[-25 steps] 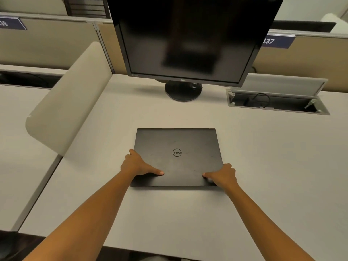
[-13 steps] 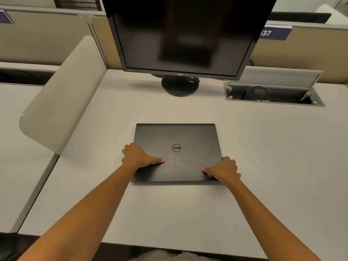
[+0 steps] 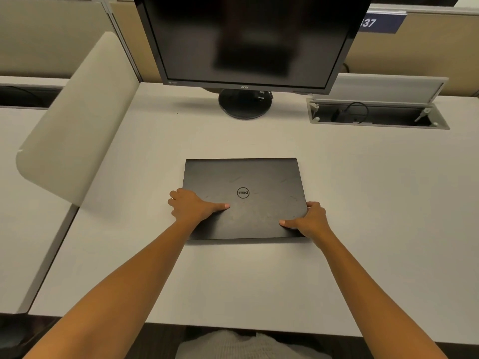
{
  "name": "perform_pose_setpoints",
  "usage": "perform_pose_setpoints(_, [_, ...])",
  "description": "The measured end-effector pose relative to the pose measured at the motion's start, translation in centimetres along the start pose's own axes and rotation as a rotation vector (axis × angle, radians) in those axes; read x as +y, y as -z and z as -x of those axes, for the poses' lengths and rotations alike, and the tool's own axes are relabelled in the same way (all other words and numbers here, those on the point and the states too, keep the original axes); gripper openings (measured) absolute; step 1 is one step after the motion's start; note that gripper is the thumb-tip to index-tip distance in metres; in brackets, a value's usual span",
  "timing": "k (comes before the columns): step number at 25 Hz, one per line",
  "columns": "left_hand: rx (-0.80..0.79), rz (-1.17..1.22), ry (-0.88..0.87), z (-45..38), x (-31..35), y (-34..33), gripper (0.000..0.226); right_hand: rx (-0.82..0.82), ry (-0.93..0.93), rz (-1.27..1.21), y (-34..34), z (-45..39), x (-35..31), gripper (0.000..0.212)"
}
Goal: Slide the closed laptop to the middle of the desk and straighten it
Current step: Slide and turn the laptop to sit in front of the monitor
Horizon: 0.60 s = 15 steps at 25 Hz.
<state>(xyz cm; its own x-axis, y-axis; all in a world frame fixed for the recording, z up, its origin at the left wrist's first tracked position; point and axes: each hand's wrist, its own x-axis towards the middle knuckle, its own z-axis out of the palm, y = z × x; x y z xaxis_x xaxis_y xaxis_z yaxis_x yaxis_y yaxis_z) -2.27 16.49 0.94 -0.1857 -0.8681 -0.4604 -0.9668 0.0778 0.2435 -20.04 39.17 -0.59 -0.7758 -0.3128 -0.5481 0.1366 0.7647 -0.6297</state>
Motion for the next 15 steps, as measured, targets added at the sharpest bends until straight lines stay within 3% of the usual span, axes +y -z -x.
perform_pose_setpoints(15, [-0.072,-0.120,-0.044,-0.5,0.2,-0.1,0.135,0.002,-0.007,0.048,0.2,-0.1,1.6,0.101])
